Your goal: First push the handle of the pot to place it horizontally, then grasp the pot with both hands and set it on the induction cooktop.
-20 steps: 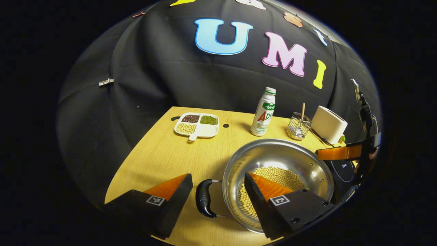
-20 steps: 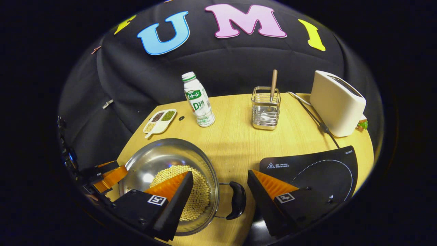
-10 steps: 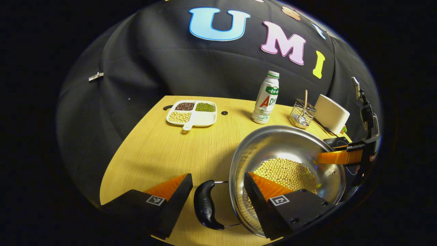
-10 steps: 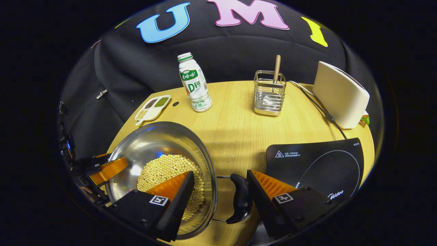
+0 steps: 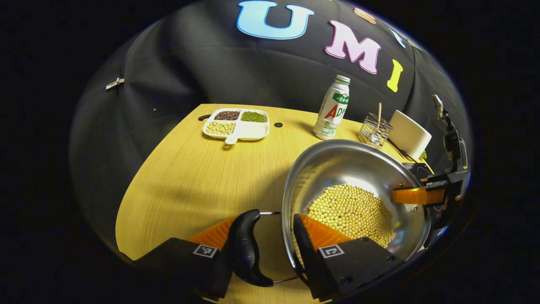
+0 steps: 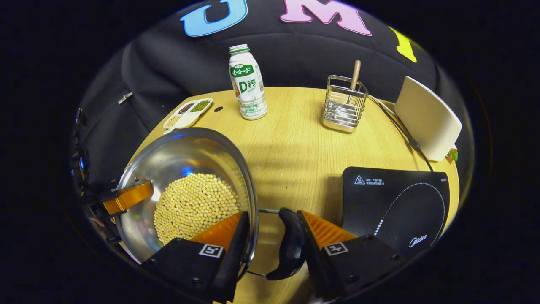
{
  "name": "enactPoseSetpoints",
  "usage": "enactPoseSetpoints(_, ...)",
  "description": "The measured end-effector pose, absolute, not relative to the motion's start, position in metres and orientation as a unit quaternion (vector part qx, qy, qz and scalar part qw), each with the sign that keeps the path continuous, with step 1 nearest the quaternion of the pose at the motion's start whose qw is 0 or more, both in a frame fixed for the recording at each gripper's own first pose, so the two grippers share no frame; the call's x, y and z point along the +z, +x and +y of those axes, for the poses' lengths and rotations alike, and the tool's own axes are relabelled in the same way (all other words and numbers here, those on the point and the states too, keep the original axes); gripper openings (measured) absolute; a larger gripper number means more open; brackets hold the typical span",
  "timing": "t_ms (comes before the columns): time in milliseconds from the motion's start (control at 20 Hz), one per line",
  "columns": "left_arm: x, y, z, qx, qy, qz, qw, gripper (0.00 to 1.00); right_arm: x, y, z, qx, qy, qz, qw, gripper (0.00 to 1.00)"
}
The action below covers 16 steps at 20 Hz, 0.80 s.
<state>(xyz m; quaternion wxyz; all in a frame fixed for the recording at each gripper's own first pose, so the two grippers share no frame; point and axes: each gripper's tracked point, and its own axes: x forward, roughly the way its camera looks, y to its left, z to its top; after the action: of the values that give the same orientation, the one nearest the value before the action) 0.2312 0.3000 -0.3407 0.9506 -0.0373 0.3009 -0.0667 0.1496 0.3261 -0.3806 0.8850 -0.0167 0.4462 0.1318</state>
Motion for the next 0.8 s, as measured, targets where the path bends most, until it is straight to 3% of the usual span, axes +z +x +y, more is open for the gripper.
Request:
enactPoseSetpoints(650,-0.340,0.226,0.306,-0.075,-0.033,0.310,0.947,0.72,-0.388,0.146,0.332,0.105,0.027,0.463,0.879,0.74)
enactPoseSetpoints(800,-0.343,0.225,0.309,-0.063,-0.029,0.319,0.945,0.72,-0.387,0.142,0.333,0.104,0.051,0.466,0.877,0.66)
